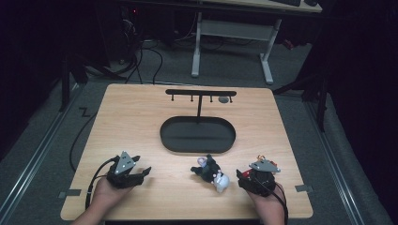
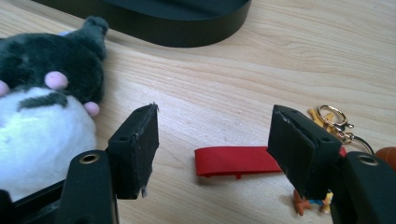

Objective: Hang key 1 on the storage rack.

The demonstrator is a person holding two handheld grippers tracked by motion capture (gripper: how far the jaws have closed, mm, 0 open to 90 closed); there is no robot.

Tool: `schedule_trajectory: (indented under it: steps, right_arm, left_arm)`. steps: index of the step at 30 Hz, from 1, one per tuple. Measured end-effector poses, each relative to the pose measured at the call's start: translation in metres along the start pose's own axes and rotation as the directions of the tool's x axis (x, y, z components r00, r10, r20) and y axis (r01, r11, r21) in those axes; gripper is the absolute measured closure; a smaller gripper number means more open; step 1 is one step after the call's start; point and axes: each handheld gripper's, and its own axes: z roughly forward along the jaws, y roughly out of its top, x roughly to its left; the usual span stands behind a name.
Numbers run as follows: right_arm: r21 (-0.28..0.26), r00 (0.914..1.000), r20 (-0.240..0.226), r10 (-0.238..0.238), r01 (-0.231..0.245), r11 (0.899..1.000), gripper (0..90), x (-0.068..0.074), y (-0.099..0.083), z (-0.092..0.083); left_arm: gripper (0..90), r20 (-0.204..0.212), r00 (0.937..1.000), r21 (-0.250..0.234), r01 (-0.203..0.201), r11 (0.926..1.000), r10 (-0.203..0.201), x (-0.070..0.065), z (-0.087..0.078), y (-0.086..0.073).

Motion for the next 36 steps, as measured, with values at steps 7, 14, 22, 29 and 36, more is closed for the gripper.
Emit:
schedule_trajectory:
  steps: [7, 14, 22, 29, 36]
  right_arm:
    - [0.068, 0.9995, -0.028, -0.014, 0.016, 0.998, 32.9, 0.003, 0.011, -0.001]
    - [0.133, 0.9979, -0.058, -0.030, 0.037, 0.990, 31.4, 0.007, 0.012, 0.001]
    - [0.213, 0.9974, -0.073, -0.001, 0.016, 0.977, 31.5, 0.001, 0.007, -0.007]
    - [0.274, 0.9969, -0.074, -0.027, 0.046, 0.961, 31.7, -0.003, 0.004, -0.015]
    - [0.336, 0.9966, -0.082, -0.011, 0.038, 0.941, 32.0, -0.009, -0.002, -0.023]
  left_arm:
    - [37.0, 0.008, 1.0000, -0.002, 0.005, 1.0000, -0.005, 0.000, 0.000, 0.001]
    - [37.0, 0.008, 0.9999, 0.005, -0.006, 1.0000, 0.006, -0.001, 0.001, 0.001]
    - [36.8, 0.019, 0.9998, 0.001, -0.011, 0.9999, 0.011, -0.002, 0.003, 0.002]
    - [36.9, 0.029, 0.9994, 0.003, -0.020, 0.9998, 0.020, -0.004, 0.006, 0.004]
    - [36.9, 0.039, 0.9987, 0.008, -0.032, 0.9994, 0.032, -0.007, 0.009, 0.005]
